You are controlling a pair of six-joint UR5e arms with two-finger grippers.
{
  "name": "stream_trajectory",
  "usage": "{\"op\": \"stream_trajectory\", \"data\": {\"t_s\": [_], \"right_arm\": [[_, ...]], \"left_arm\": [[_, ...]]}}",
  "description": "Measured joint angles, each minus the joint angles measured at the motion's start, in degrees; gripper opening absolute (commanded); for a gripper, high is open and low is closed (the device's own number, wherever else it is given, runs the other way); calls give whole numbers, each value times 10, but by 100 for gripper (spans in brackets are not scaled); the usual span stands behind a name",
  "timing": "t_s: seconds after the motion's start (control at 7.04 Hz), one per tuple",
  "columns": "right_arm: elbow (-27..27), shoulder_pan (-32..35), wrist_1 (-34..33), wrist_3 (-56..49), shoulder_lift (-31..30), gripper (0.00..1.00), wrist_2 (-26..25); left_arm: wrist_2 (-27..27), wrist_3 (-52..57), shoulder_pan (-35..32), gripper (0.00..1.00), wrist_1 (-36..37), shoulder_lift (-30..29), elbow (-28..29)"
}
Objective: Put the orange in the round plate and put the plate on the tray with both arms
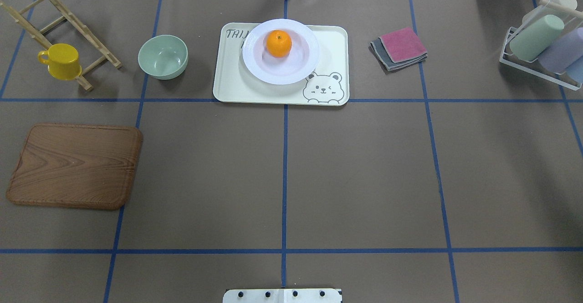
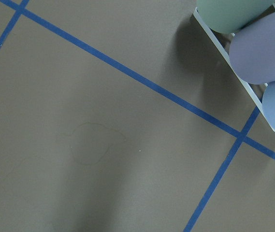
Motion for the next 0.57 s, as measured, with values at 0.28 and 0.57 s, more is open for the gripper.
{"op": "stream_trajectory", "data": {"t_s": [0.28,0.57], "right_arm": [[3,0,0,2,2,100,0],[5,0,0,3,5,100,-1]], "left_arm": [[-1,0,0,99,0,-1,-2],[0,2,0,99,0,-2,-7]]}}
